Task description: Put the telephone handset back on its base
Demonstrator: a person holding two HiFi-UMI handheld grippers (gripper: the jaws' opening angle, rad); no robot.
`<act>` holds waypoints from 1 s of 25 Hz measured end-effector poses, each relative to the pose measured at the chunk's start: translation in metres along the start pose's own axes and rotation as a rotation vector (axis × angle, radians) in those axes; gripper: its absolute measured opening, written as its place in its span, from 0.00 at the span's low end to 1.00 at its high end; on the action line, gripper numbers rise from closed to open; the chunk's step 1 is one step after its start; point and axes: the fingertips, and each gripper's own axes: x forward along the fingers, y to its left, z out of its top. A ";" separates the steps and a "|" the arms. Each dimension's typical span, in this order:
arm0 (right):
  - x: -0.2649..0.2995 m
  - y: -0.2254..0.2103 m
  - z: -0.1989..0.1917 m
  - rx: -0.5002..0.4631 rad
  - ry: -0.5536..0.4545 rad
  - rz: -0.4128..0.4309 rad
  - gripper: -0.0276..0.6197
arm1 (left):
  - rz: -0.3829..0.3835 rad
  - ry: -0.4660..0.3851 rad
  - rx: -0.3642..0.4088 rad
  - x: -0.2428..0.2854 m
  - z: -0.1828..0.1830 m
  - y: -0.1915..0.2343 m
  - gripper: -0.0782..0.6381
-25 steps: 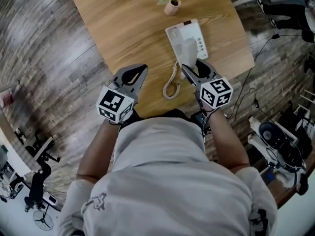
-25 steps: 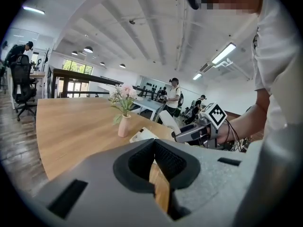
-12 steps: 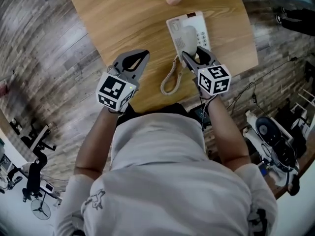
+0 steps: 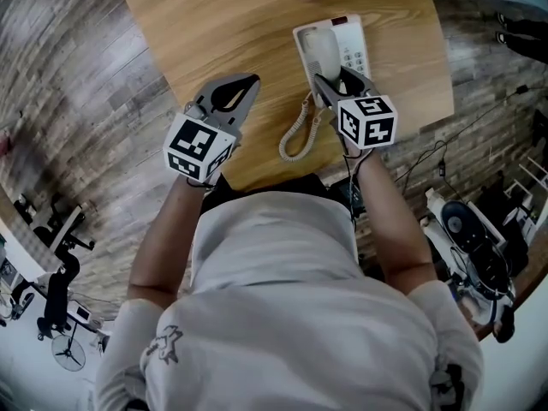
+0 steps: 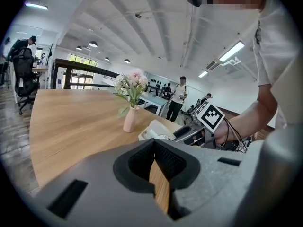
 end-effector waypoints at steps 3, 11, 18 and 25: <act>0.004 0.001 0.000 -0.005 0.015 -0.008 0.39 | 0.005 -0.001 -0.007 0.001 0.000 0.001 0.12; 0.014 0.002 -0.002 -0.013 0.042 -0.039 0.39 | 0.012 0.001 -0.012 0.000 0.001 0.006 0.12; 0.018 0.002 -0.004 -0.013 0.031 -0.062 0.39 | 0.018 0.002 -0.014 -0.002 0.001 0.009 0.12; 0.009 0.002 0.006 -0.017 -0.015 -0.073 0.42 | 0.019 -0.017 -0.009 -0.010 0.006 0.007 0.12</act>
